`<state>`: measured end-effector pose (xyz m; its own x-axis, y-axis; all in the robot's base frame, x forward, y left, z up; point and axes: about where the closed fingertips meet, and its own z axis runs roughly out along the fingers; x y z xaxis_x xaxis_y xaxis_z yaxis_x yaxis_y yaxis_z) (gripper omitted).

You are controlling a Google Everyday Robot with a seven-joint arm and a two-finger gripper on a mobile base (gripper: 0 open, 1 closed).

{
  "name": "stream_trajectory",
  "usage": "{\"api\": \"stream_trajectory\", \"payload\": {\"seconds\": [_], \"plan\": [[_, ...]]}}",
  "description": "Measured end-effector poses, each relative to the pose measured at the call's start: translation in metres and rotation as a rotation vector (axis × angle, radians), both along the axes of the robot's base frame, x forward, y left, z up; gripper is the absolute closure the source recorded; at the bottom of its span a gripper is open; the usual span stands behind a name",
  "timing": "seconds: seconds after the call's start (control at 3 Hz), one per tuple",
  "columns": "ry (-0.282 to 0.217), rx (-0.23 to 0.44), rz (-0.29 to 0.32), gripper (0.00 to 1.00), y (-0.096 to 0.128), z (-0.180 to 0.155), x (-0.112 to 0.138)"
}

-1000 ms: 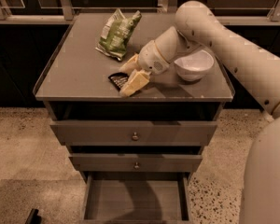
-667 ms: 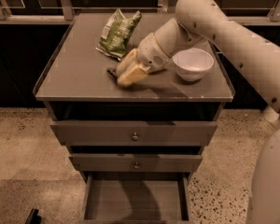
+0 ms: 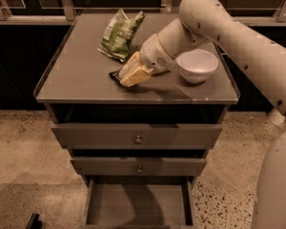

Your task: Place rxbar chocolate into bottom drawer

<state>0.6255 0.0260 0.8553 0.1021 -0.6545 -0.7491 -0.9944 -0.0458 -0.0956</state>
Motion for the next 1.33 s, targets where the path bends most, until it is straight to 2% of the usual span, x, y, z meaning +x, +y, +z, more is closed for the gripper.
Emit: {"api": "stream_trajectory", "payload": {"seconds": [0.33,0.67,1.0,1.33], "plan": [[-0.003,0.004,-0.016,1.00,-0.004,-0.001,-0.009],[-0.013,0.065,-0.035,1.00,-0.008,0.008,-0.045],[-0.063,0.165,-0.086,1.00,-0.006,0.030,-0.098],[-0.105,0.241,-0.180,1.00,-0.001,0.038,-0.142]]}}
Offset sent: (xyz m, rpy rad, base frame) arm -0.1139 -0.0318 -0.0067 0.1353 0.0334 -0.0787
